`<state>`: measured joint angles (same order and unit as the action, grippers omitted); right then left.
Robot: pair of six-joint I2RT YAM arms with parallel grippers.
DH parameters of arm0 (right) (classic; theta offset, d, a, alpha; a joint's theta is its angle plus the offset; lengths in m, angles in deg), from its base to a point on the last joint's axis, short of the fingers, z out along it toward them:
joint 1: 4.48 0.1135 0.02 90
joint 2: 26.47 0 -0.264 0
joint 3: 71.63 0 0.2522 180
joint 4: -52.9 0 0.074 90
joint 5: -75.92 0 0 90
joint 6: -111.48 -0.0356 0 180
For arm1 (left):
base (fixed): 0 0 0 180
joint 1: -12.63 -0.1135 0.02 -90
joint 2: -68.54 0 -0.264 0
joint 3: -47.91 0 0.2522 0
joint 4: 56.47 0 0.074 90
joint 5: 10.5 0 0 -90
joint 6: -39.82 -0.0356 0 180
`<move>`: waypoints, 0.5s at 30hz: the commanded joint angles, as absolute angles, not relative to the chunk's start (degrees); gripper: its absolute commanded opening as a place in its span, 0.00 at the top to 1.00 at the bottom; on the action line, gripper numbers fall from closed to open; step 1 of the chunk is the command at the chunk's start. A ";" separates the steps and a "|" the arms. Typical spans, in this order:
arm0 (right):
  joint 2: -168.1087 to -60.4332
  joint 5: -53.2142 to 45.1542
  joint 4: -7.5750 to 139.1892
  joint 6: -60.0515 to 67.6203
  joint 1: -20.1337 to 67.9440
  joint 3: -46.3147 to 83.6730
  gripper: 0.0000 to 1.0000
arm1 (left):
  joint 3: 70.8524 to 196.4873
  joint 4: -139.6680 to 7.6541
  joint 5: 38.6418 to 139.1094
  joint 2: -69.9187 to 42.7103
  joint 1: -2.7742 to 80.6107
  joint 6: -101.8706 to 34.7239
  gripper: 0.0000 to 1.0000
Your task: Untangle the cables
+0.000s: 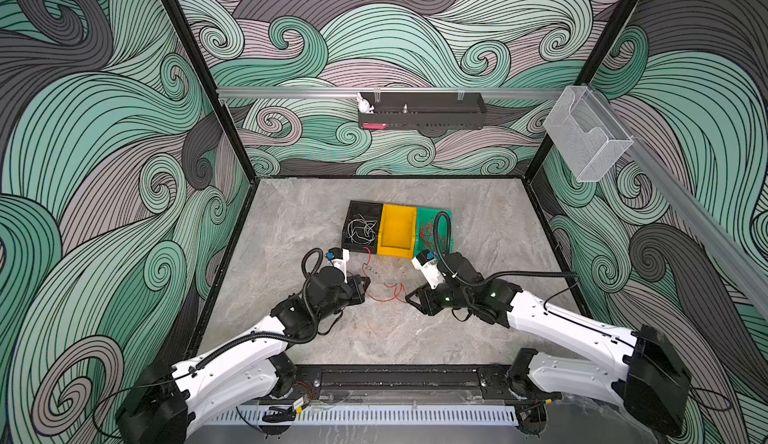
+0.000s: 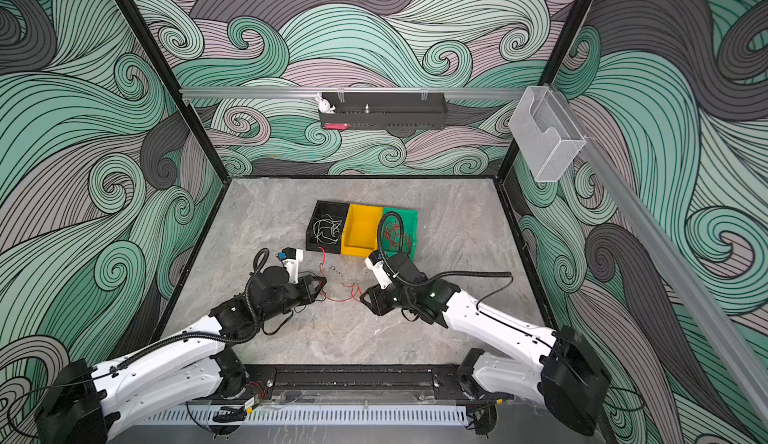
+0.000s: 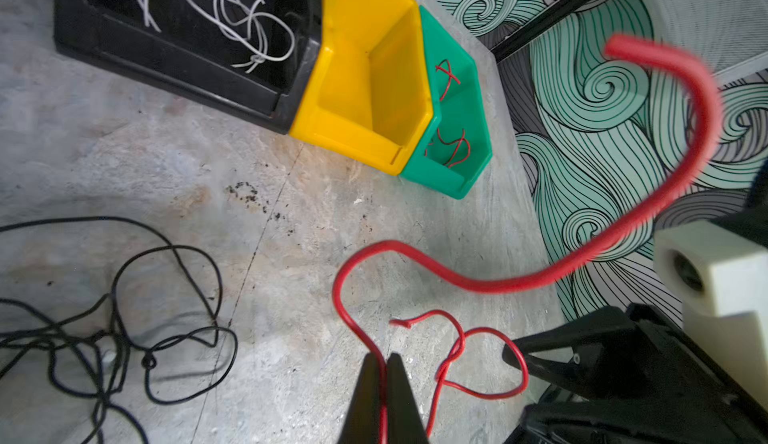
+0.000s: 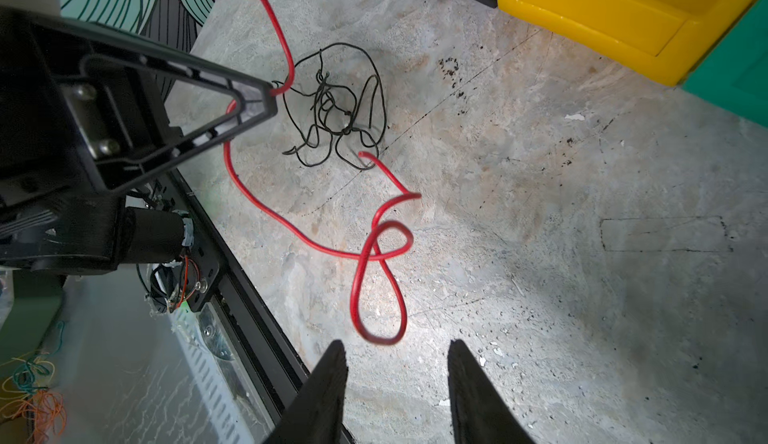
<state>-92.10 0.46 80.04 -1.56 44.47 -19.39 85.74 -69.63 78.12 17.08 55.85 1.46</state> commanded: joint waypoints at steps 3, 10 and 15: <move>-90.63 2.48 73.04 -0.72 44.30 -22.40 0.59 | 86.64 -72.23 74.33 18.29 56.00 8.59 1.00; -92.22 2.45 68.82 0.23 44.30 -23.11 0.59 | 86.10 -71.55 73.00 21.54 56.04 15.21 1.00; -93.33 1.28 67.24 1.03 44.30 -22.34 0.59 | 86.89 -72.97 74.04 22.38 55.99 15.07 1.00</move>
